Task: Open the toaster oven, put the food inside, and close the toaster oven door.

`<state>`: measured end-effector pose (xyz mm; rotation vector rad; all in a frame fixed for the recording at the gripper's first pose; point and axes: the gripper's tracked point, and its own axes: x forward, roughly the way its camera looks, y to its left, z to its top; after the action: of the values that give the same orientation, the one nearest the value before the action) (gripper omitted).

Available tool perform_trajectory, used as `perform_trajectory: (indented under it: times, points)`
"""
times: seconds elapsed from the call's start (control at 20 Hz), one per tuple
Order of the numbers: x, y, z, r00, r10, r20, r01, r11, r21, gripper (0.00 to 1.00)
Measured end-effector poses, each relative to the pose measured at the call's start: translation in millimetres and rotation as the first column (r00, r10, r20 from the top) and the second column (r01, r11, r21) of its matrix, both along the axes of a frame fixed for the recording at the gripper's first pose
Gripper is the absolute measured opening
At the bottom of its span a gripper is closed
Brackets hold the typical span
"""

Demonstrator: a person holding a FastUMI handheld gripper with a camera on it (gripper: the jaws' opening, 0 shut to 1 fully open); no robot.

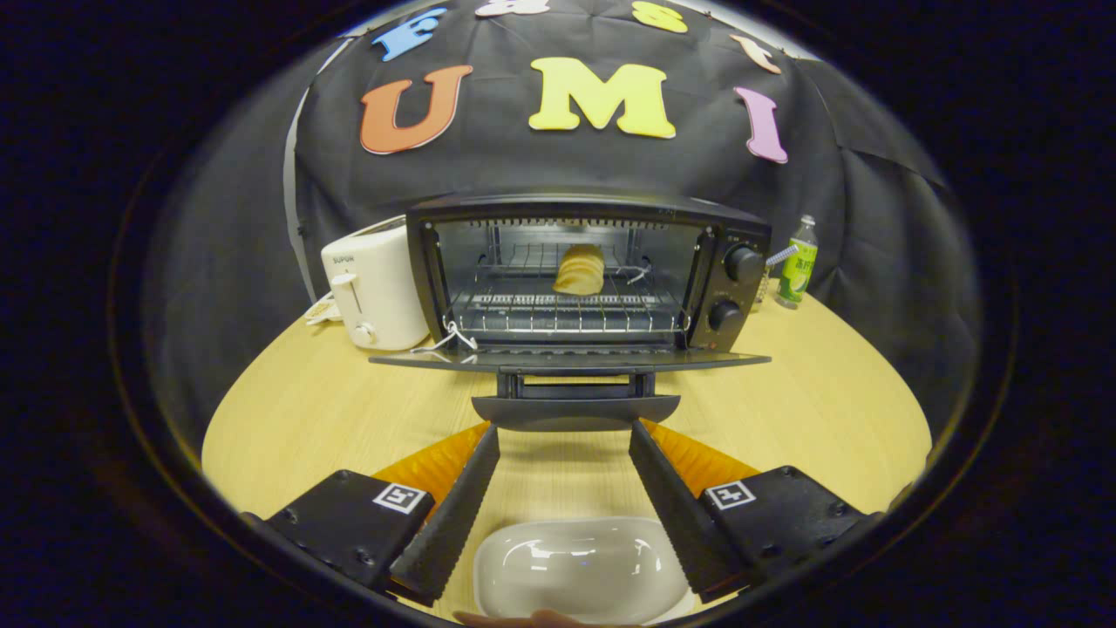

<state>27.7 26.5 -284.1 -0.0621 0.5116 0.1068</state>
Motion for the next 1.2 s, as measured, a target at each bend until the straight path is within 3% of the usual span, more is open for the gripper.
perform_trajectory:
  times: [0.6, 0.95, 1.2]
  points:
    - [42.6, 8.5, 57.8, 0.994, 0.026, 0.102, -0.028, 0.999, 0.024, 1.0]
    - [23.1, 12.4, 71.9, 0.992, 0.038, 0.121, -0.049, 0.995, 0.092, 1.0]
    - [2.6, -7.3, 110.8, 0.98, 0.009, 0.201, -0.024, 0.997, 0.071, 1.0]
